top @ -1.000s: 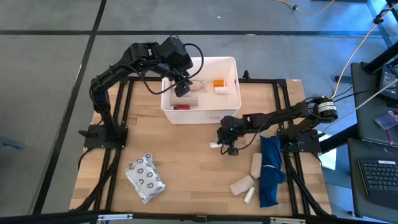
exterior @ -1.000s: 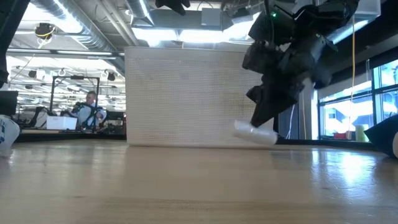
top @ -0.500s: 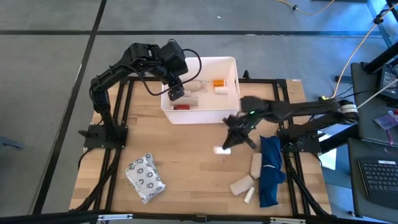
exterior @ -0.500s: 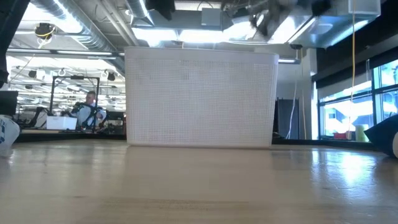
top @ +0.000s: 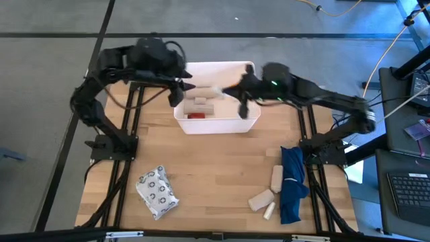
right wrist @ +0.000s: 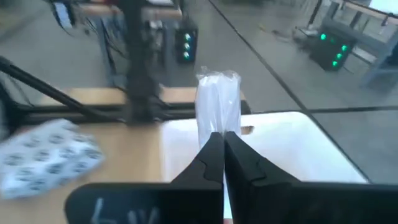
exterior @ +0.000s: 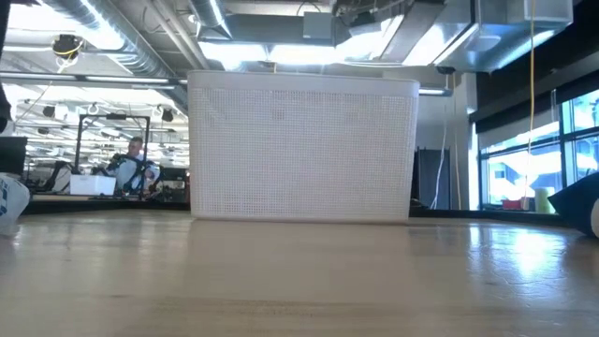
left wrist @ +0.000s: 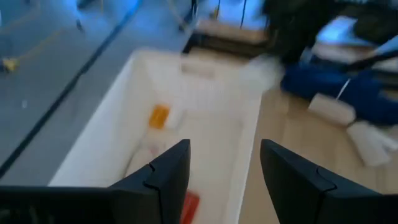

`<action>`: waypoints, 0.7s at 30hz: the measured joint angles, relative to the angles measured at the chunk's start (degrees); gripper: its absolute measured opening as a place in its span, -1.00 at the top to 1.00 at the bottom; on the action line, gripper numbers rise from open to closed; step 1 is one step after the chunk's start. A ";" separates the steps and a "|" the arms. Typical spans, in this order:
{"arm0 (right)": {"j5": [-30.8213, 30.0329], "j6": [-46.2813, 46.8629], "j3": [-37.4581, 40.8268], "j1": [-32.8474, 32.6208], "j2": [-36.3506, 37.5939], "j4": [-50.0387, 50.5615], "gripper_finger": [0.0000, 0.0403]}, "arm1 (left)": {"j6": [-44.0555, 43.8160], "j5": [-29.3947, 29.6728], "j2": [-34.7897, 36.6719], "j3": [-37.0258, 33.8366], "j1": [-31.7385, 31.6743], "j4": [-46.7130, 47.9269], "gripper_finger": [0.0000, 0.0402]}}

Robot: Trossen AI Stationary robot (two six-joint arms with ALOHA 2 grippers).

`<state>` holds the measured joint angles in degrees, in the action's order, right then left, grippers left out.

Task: Pick & place medical supplies in basket/bin
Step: Put the white rolled gauze into the white bin

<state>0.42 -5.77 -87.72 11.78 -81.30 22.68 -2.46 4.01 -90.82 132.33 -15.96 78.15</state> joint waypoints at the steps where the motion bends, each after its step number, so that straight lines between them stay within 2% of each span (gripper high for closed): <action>1: 1.18 -0.83 -1.43 1.56 -2.33 0.00 1.00 | -0.20 0.06 0.79 0.02 0.51 -1.03 0.07; 7: 3.13 -6.29 -9.03 8.33 -18.54 0.22 1.00 | -1.98 5.46 2.66 0.04 4.22 -0.11 0.07; 14: 3.12 -11.65 -19.14 11.21 -36.33 5.66 1.00 | -3.02 10.87 1.92 0.04 6.19 4.31 0.07; 21: 3.13 -13.92 -25.73 11.32 -46.92 10.67 1.00 | -2.93 11.94 1.68 0.03 6.07 4.54 0.07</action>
<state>3.55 -19.68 -113.45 23.09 -128.22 33.35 -5.39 15.96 -89.14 132.36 -9.89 82.70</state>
